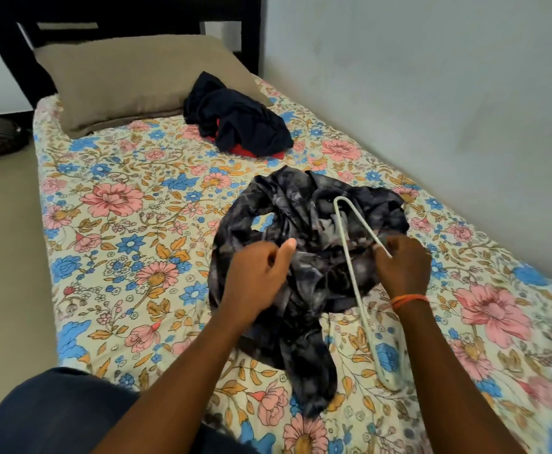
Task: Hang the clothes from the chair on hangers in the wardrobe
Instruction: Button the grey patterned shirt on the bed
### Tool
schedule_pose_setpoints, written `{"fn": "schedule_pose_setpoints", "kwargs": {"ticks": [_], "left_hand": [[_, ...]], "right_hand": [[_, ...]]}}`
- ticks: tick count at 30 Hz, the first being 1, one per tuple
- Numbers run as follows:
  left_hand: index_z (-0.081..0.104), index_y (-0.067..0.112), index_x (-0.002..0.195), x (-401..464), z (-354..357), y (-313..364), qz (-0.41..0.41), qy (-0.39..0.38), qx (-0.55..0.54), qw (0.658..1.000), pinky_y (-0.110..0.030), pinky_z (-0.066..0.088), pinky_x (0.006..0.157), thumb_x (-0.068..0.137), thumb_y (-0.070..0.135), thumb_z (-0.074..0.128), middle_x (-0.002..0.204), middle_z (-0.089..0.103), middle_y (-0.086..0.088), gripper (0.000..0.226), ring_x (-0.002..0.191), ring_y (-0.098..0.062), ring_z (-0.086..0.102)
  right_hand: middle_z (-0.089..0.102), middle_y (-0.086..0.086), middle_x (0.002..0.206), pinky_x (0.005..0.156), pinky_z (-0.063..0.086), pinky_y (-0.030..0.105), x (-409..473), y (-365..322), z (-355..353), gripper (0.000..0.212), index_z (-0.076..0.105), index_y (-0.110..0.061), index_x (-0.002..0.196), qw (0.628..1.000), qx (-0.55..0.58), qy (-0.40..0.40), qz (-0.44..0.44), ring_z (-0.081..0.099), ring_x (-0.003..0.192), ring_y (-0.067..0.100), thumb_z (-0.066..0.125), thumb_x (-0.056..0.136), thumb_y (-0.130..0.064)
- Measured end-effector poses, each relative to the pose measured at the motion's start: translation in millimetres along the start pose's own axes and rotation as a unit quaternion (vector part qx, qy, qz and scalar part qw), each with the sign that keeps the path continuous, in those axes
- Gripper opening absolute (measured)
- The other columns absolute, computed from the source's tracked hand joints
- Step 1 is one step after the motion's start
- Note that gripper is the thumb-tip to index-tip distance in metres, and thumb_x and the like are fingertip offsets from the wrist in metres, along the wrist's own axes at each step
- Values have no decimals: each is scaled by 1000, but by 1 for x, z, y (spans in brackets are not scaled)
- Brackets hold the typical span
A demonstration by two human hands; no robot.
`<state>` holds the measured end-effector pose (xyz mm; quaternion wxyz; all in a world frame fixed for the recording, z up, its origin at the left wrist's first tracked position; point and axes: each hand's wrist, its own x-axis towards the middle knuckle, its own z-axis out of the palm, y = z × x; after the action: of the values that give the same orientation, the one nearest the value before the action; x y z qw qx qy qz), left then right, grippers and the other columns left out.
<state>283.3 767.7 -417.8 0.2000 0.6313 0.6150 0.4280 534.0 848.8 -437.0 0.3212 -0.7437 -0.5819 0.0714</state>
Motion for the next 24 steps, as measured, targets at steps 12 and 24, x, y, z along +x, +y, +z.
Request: {"fn": "schedule_pose_setpoints", "kwargs": {"ticks": [12,24], "left_hand": [[59,2,84,121,78,29,-157,-53,165,972,-40,43,59,96,14,57,89,61,-23,17,65,-29,53],[30,15,73,98,42,25,-168,-72,-17,983,-32,20,51,103,11,37,62,28,-6,31,51,-15,19]], "right_hand": [[55,13,131,106,24,60,27,83,6,30,69,-11,85,990,-106,-33,-83,34,139,35,54,97,-33],[58,17,110,87,40,50,124,-78,-5,52,71,-5,88,994,-45,52,-89,44,115,39,47,97,-50]]}}
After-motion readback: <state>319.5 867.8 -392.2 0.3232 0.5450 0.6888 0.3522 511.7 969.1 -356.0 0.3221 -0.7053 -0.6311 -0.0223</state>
